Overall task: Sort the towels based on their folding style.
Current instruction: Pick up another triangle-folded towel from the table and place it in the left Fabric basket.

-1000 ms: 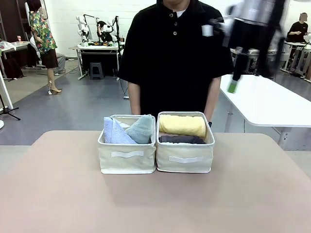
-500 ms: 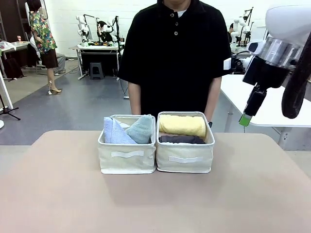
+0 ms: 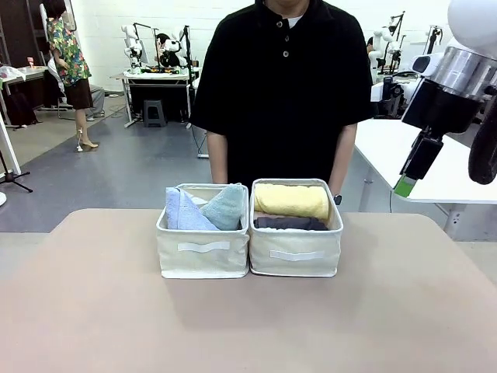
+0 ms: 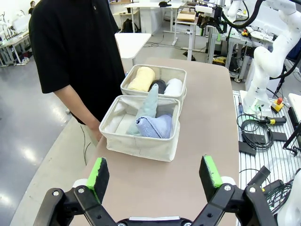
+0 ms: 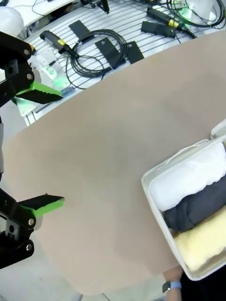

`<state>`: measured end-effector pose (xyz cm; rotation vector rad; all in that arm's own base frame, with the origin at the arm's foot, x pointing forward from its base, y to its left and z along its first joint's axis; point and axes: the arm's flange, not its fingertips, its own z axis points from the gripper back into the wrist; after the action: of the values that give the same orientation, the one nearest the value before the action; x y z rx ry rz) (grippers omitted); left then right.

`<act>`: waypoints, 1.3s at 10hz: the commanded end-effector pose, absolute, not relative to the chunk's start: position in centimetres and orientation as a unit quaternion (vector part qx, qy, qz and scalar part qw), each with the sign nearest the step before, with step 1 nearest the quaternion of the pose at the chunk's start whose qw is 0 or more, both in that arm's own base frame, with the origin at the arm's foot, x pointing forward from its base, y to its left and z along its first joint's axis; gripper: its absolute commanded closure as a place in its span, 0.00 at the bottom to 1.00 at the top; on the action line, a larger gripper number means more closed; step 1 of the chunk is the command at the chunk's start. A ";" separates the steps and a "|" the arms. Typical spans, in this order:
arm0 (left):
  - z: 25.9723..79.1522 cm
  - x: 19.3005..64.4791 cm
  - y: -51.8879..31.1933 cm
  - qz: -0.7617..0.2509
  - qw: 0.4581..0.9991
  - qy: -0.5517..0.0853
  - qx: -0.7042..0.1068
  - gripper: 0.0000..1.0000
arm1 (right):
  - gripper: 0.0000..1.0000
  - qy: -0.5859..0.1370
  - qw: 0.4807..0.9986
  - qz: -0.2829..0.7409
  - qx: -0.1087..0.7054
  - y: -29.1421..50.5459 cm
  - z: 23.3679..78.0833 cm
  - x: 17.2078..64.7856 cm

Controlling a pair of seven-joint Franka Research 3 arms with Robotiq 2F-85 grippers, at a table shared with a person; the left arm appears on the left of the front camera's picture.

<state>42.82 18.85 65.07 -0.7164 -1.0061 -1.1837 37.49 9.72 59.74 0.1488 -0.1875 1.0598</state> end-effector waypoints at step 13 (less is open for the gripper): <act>65.1 42.6 18.7 -0.520 0.657 -0.447 -0.313 0.00 | 0.00 -0.453 0.645 0.518 0.332 -24.5 61.8 32.5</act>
<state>42.84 18.82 65.05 -0.7168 -1.0055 -1.1838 32.72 -23.90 60.47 0.7789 -0.9876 1.1635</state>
